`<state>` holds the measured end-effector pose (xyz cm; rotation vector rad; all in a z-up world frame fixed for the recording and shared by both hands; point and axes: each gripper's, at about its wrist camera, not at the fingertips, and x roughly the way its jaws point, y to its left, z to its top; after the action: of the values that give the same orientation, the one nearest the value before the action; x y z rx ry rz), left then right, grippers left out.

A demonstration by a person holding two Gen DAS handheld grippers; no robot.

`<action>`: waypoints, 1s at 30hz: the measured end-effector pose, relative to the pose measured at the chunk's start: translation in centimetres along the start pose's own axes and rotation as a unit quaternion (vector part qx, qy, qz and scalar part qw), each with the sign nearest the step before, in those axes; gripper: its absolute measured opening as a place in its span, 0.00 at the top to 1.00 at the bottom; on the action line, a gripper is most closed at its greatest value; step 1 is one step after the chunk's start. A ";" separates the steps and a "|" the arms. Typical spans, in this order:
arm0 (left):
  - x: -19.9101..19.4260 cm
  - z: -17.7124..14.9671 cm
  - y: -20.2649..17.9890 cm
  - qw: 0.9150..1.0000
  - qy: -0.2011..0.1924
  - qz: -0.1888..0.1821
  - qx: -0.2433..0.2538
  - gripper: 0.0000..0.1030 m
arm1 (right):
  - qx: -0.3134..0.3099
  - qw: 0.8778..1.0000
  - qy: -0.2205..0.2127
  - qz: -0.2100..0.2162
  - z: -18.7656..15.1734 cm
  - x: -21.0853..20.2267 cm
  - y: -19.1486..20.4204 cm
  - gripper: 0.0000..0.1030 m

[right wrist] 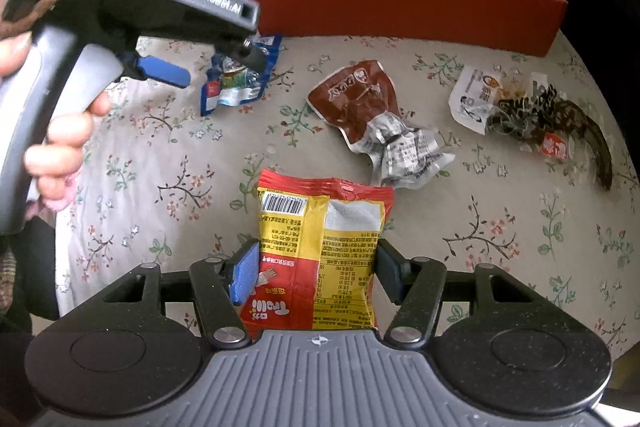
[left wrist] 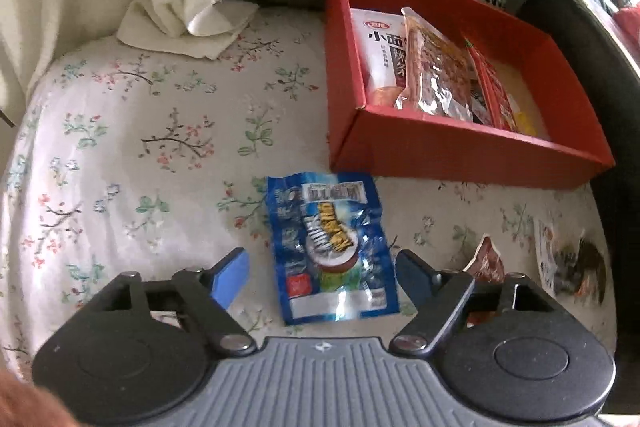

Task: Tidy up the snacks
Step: 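Carry the blue pack and the chip bag with both tools over the red box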

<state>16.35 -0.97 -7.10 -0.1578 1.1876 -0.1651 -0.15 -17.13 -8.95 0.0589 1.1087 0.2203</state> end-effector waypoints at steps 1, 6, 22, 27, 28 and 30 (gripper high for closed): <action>0.5 0.0 -0.1 1.000 0.006 0.003 -0.004 0.28 | 0.000 1.000 0.002 -0.001 0.1 0.1 0.0 0.34; 1.1 -0.7 -1.6 0.999 -0.010 0.047 0.021 0.35 | -0.005 1.000 0.002 0.002 0.6 0.3 0.3 0.34; -1.8 -2.2 -1.8 0.997 -0.053 0.037 0.051 0.43 | 0.013 0.998 -0.064 0.012 3.2 -2.7 -0.2 0.34; -2.6 -2.1 -2.4 0.996 -0.066 0.031 0.060 0.43 | 0.035 0.995 -0.093 0.007 4.8 -3.3 -1.6 0.34; -2.8 -2.1 -2.6 0.995 -0.070 0.031 0.063 0.43 | 0.039 0.994 -0.098 0.005 5.1 -3.3 -1.8 0.34; -3.0 -2.2 -2.9 0.994 -0.077 0.034 0.071 0.43 | 0.045 0.993 -0.109 0.000 5.9 -3.5 -2.3 0.34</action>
<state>13.10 -3.22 -4.55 -0.0052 1.0227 -0.1732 3.95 -19.77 -3.62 0.1594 0.9010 0.1587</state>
